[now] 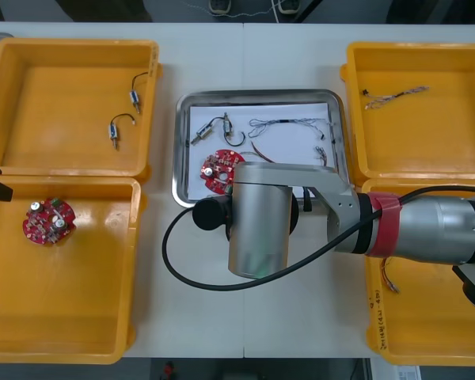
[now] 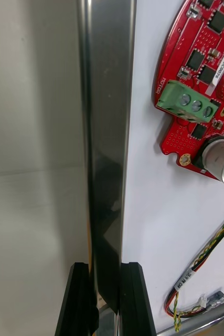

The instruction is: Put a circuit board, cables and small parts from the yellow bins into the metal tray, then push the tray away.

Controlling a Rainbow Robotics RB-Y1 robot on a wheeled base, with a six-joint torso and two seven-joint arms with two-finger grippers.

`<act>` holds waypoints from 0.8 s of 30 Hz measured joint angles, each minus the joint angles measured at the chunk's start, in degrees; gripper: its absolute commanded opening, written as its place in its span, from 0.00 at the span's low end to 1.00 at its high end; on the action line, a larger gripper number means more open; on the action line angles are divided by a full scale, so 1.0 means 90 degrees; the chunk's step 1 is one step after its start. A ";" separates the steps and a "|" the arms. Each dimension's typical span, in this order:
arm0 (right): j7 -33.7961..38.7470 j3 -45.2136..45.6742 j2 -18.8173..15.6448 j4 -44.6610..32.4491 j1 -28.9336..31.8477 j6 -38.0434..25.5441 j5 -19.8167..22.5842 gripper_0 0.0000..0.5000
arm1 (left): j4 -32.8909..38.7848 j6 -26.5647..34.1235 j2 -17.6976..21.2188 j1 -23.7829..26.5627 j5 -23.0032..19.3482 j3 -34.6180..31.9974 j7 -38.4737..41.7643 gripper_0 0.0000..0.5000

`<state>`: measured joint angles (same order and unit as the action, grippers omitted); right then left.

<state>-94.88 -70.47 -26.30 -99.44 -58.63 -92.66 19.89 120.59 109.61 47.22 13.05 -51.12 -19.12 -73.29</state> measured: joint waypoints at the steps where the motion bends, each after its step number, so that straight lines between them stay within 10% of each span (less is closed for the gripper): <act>1: 0.0000 0.0010 0.0007 0.0025 -0.0024 0.0006 0.0026 0.00 | 0.0000 0.0000 0.0000 0.0000 0.0000 0.0000 0.0000 1.00; 24: -0.0001 0.0405 0.0325 0.0806 -0.0301 0.0398 0.0088 0.00 | 0.0002 0.0000 0.0001 0.0000 0.0000 0.0000 0.0000 1.00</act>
<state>-94.89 -66.82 -23.37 -92.19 -61.34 -89.08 20.68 120.62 109.61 47.23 13.04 -51.12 -19.12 -73.29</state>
